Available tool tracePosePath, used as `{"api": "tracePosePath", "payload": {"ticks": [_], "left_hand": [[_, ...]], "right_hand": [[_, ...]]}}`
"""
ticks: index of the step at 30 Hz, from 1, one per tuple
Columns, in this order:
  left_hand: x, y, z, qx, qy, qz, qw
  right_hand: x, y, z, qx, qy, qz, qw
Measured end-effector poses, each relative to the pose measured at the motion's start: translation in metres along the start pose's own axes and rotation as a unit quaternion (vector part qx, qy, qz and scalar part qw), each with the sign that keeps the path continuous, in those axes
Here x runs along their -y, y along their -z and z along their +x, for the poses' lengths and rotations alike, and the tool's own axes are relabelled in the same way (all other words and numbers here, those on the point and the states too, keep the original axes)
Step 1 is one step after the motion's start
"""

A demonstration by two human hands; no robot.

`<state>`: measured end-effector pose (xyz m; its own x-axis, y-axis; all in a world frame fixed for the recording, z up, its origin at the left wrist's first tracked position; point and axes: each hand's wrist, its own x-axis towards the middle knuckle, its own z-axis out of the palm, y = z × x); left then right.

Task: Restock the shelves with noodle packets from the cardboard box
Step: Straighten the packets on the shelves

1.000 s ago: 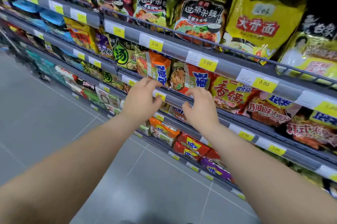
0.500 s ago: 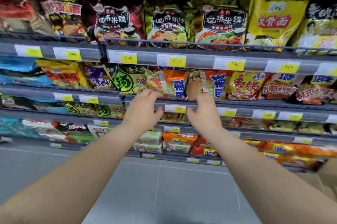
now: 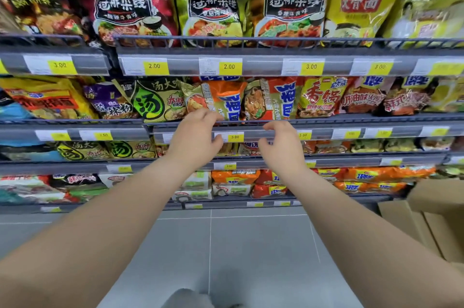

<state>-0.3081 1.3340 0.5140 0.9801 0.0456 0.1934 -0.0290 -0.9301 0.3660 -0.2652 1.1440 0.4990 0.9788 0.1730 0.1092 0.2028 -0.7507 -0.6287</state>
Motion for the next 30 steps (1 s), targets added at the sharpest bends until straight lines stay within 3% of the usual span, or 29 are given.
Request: {"api": "tracePosePath", "payload": {"ticks": [9,13,23,30], "left_hand": [[0.033,-0.023,0.055,0.014,-0.079,-0.011,0.997],[0.047,-0.042,0.065,-0.011,-0.125,-0.021,0.992],[0.068,-0.143,0.069,-0.216,-0.225,-0.021,0.950],[0.079,-0.162,0.084,-0.384,-0.258,0.074,0.884]], "right_hand": [[-0.003,-0.044,0.041,-0.048,-0.076,-0.007,0.996],[-0.015,-0.061,0.056,-0.091,-0.071,-0.024,0.993],[-0.099,-0.107,0.100,-0.325,0.009,-0.027,0.945],[-0.133,-0.123,0.127,-0.329,0.055,-0.051,0.941]]}}
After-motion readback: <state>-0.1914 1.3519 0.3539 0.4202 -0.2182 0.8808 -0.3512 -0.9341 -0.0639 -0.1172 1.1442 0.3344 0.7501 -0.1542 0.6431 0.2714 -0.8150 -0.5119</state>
